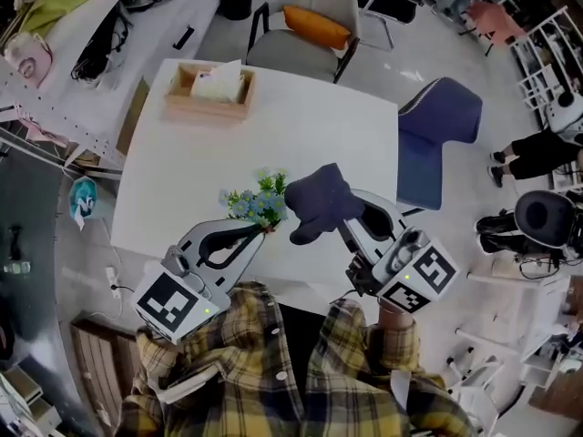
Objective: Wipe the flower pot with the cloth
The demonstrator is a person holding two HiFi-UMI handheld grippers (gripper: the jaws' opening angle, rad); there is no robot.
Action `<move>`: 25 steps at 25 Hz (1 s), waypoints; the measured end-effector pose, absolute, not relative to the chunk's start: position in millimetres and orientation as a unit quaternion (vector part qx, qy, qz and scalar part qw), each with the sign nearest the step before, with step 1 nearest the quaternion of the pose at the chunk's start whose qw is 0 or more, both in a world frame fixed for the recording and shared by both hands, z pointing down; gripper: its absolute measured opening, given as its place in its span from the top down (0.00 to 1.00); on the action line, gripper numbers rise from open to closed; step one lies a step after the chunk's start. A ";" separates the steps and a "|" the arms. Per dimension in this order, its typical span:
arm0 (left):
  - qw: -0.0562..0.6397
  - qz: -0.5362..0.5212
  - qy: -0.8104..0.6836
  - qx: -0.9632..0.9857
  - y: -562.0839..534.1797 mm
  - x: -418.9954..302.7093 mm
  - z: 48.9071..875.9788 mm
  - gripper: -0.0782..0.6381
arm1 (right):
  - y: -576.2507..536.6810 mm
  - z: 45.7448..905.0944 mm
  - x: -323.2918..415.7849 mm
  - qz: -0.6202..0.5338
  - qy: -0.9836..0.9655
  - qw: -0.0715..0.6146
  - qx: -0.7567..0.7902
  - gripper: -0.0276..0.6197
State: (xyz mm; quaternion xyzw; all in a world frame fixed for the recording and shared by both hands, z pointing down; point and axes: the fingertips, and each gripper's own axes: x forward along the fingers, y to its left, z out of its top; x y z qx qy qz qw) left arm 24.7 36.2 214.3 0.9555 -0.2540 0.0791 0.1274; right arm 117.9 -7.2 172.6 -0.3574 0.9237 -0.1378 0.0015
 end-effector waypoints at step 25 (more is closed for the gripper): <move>0.108 0.044 -0.331 0.936 23.8 14.8 181.1 0.88 | 6.9 151.5 91.6 -0.123 0.933 0.015 -0.339 0.92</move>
